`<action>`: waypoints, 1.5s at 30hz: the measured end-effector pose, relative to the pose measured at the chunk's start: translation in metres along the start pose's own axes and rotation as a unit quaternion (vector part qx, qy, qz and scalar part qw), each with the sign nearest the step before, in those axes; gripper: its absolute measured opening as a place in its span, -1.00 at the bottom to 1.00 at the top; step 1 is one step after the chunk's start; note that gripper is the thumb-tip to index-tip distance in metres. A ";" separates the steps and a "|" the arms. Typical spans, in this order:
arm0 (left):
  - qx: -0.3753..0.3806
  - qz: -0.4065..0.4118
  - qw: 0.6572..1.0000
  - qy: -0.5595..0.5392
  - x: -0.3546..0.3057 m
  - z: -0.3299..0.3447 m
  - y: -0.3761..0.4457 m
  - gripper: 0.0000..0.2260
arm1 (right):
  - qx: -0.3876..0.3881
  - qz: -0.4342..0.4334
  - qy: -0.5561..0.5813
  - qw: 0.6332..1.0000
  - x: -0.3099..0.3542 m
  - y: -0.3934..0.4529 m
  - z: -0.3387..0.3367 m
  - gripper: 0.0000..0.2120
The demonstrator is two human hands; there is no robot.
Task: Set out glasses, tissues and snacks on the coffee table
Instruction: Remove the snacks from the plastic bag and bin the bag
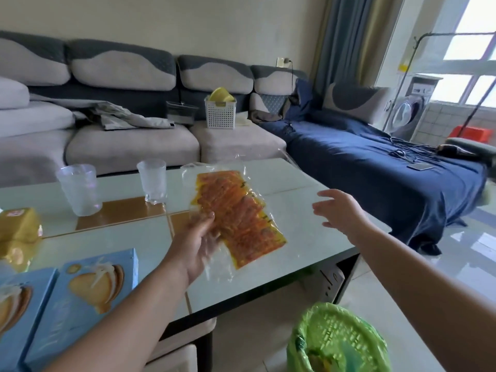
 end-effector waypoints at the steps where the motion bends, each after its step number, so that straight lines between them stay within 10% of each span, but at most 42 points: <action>1: 0.019 0.003 1.000 -0.010 -0.003 0.002 0.000 -0.90 | -0.016 -0.046 -0.120 0.992 0.006 0.001 -0.004 -0.51; 4: 0.067 0.009 0.997 -0.029 -0.011 0.008 -0.002 -0.88 | -0.052 -0.214 -0.483 0.847 0.034 -0.009 -0.002 -0.16; 7: 0.108 0.011 0.993 -0.039 -0.015 0.014 -0.004 -0.85 | -0.034 -0.328 -0.553 0.765 0.056 -0.021 0.012 -0.33; 13: 0.147 0.015 0.987 -0.064 -0.017 0.028 -0.005 -0.79 | 0.166 -0.070 -0.120 0.976 0.071 -0.030 0.043 -0.61; 17: 0.169 0.004 0.983 -0.076 -0.018 0.043 -0.011 -0.84 | 0.237 -0.011 -0.055 0.970 0.073 -0.040 0.058 -0.54; 24: 0.169 0.016 0.985 0.022 -0.012 0.046 0.001 -0.36 | 0.298 0.057 0.052 0.952 0.060 -0.040 0.082 -0.39; 31: 0.139 0.031 0.989 0.042 -0.009 0.051 0.016 0.15 | 0.276 0.062 0.180 0.942 0.063 -0.048 0.076 -0.86; 36: -0.024 0.189 0.917 0.352 -0.027 0.051 0.020 -0.47 | 0.148 -0.115 -0.069 0.980 0.073 -0.042 0.080 -0.80; 41: 0.149 0.070 0.975 0.147 -0.014 0.078 0.009 -0.42 | 0.060 -0.257 -0.298 0.917 0.082 -0.052 0.099 -0.74; 45: 0.102 0.020 0.991 0.087 -0.015 0.075 0.014 -0.43 | 0.123 -0.267 -0.362 0.884 0.076 -0.058 0.112 -0.44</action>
Point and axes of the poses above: each hand's wrist, its own y-axis towards the middle knuckle, its own z-axis out of the palm, x = y × z, the point moved 6 cm from there along y, towards the middle knuckle, and after that the axes turned 4 degrees about y, right-handed, at the moved point
